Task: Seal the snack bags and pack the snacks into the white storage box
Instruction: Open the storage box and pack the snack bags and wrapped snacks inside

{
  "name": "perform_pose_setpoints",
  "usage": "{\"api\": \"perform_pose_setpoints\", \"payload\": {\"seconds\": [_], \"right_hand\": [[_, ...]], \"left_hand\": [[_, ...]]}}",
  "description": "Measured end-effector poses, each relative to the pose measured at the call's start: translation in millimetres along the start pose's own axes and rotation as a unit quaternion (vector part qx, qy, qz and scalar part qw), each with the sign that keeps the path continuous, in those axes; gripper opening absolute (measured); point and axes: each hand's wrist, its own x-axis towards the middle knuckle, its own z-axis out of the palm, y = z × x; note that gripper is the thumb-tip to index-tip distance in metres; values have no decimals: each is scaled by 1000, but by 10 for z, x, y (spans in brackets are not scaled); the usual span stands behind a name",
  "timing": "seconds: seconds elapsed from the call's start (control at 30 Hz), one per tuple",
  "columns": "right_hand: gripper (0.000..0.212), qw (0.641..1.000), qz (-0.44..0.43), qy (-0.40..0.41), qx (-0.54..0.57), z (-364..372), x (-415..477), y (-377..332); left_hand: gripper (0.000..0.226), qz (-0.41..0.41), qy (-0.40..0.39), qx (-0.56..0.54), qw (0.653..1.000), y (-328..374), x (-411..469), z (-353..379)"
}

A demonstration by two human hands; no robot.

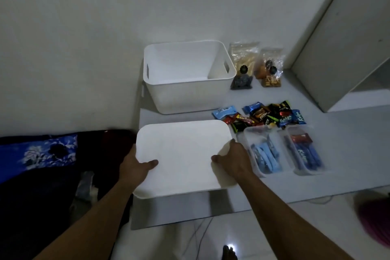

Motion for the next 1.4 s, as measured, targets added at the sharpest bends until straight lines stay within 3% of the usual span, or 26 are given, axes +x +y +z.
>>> {"api": "perform_pose_setpoints", "payload": {"seconds": [0.37,0.63,0.97,1.17,1.4], "right_hand": [[83,995,-41,-39,-79,455,180,277],[77,990,-68,-58,-108,265,183,113],[45,988,-118,21,-95,-867,49,-379],[65,987,-114,39,-109,-1754,179,-490],[52,981,-140,82,-108,-2569,785,-411]], "left_hand": [[89,8,11,183,983,-83,58,260],[78,37,-5,254,967,168,24,165],[62,229,-49,218,947,1593,-246,323],[58,327,-48,225,917,2587,-388,548],[55,390,-77,231,888,3465,-280,1218]]}}
